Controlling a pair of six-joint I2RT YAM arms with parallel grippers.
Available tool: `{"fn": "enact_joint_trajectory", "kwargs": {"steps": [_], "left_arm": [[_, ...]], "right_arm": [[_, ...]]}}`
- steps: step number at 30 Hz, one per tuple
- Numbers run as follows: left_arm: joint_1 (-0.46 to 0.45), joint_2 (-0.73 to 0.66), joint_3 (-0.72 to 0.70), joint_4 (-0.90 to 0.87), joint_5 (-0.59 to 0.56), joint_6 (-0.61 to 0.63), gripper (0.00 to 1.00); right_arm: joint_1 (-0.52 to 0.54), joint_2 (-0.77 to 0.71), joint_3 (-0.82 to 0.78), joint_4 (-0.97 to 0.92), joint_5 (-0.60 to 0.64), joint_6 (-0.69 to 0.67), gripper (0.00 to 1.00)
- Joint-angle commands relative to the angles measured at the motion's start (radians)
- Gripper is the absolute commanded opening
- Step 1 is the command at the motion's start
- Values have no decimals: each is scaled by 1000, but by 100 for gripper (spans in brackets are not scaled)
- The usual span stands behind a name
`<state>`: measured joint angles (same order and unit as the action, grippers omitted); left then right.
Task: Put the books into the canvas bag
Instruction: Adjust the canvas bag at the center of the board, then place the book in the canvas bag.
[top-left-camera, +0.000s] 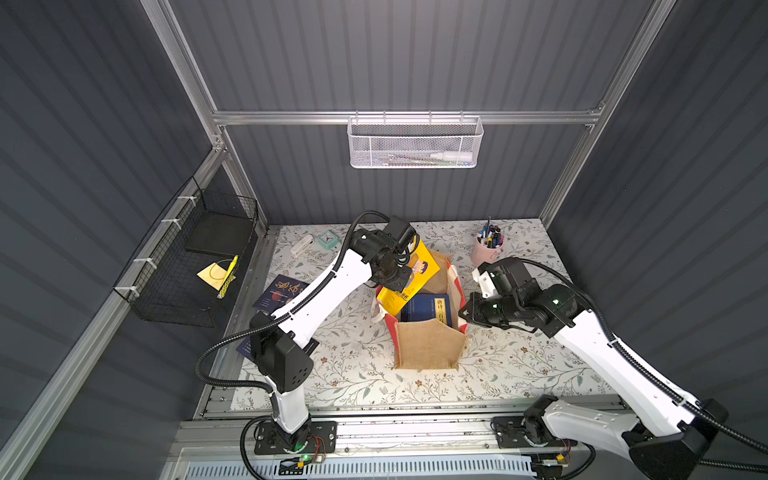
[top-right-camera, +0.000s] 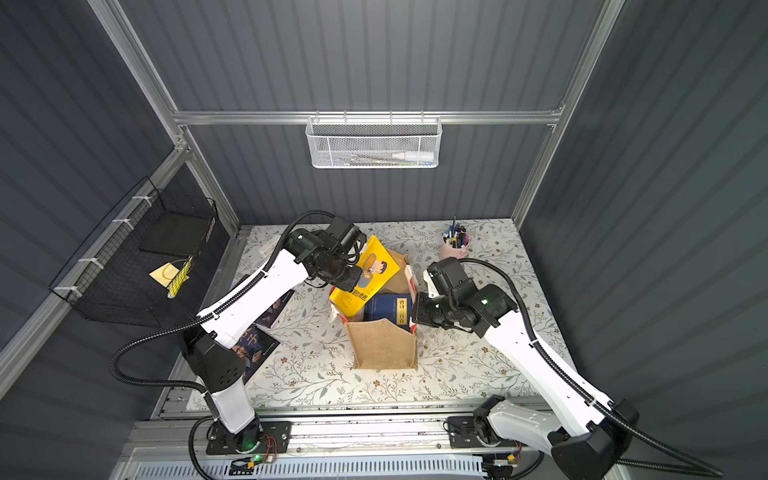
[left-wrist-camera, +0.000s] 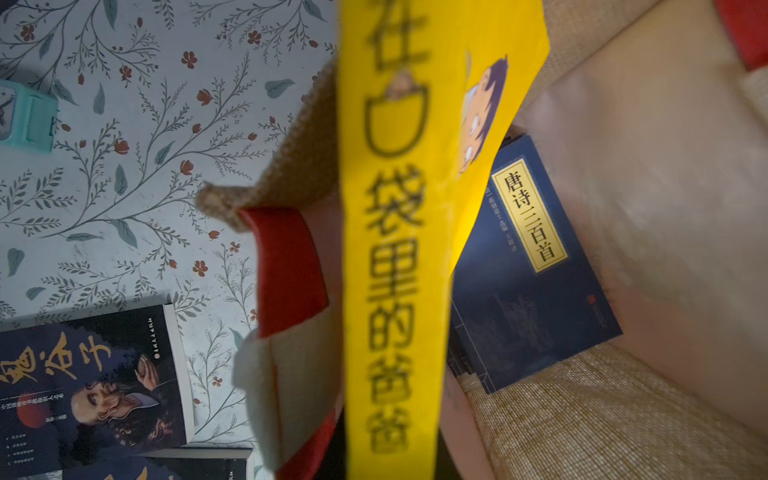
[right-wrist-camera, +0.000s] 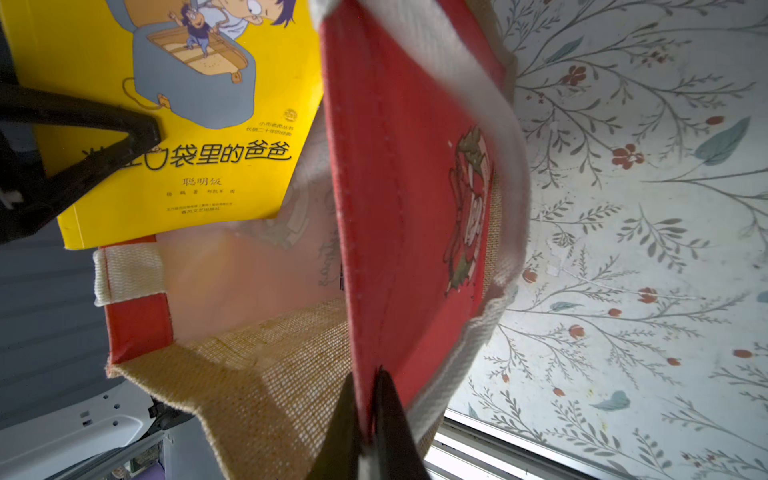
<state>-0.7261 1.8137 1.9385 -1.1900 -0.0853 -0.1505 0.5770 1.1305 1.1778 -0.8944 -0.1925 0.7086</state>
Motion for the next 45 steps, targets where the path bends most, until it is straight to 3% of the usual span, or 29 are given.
{"fn": "enact_joint_trajectory", "kwargs": {"steps": [1, 8, 16, 24, 30, 45], "left_arm": [[12, -1, 69, 13, 102, -61, 0], [12, -72, -25, 216, 350, -274, 1], [11, -93, -111, 352, 401, -494, 0], [10, -97, -93, 413, 470, -584, 0], [-59, -56, -48, 332, 315, -540, 0], [-187, 118, -75, 229, 74, -454, 0]], "right_arm": [[5, -12, 13, -13, 54, 30, 6], [5, 3, 27, -20, 58, 8, 5], [5, 8, 34, -17, 54, -7, 5], [6, 15, 26, -27, 45, 0, 4], [11, 14, 26, -15, 44, 11, 3], [24, -2, -20, -11, 52, 19, 3]]}}
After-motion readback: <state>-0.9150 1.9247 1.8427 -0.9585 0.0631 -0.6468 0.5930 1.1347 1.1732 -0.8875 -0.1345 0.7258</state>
